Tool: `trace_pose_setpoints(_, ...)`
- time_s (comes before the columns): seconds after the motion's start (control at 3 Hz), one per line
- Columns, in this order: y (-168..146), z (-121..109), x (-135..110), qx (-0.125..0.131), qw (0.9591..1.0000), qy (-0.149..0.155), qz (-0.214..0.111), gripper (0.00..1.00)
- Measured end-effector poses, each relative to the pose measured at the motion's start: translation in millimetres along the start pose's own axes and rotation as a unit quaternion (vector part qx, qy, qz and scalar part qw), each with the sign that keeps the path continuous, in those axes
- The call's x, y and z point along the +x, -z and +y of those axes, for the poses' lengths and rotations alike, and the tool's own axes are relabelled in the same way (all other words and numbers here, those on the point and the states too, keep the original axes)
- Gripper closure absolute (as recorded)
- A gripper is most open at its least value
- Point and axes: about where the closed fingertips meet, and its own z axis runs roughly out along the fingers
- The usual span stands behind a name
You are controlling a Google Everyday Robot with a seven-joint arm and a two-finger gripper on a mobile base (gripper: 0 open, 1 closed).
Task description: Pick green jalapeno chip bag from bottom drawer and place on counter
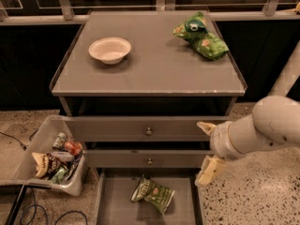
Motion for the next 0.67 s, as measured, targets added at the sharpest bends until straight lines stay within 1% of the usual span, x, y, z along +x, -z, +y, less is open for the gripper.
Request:
trace_pose_setpoints(0.33,-50.0,-5.0,21.9,0.006,0.9995,-0.017,-0.024,0.00)
trace_pose_setpoints(0.67,-106.3,-6.2,39.2,-0.008,0.9987,-0.036,-0.034,0.00)
